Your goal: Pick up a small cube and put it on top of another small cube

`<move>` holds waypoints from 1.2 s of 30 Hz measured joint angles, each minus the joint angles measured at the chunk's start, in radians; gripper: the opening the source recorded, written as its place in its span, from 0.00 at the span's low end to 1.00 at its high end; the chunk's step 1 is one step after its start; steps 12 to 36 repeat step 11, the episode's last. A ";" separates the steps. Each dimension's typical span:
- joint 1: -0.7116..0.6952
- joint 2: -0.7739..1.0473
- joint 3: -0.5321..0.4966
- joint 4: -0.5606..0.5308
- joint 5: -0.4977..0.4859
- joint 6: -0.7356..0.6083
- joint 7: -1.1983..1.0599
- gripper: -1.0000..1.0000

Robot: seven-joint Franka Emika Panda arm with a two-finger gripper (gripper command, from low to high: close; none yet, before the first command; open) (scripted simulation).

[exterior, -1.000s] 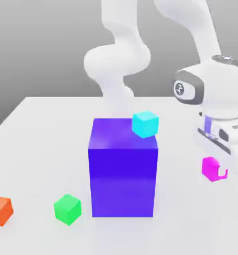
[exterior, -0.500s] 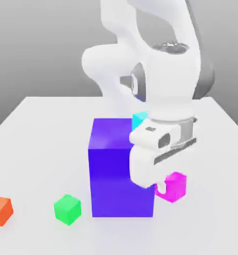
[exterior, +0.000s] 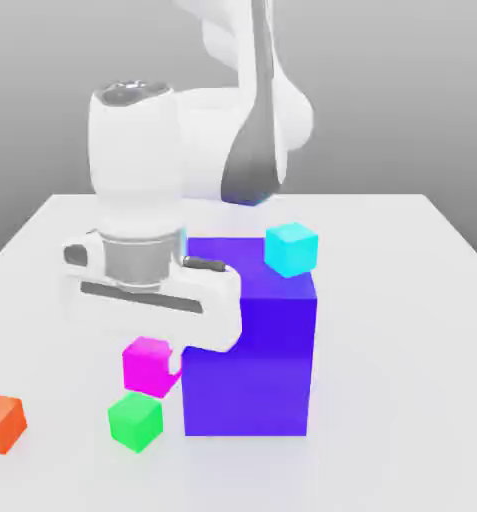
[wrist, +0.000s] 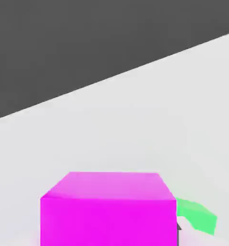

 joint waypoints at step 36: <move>-0.066 0.215 0.064 -0.035 0.161 0.185 -0.076 1.00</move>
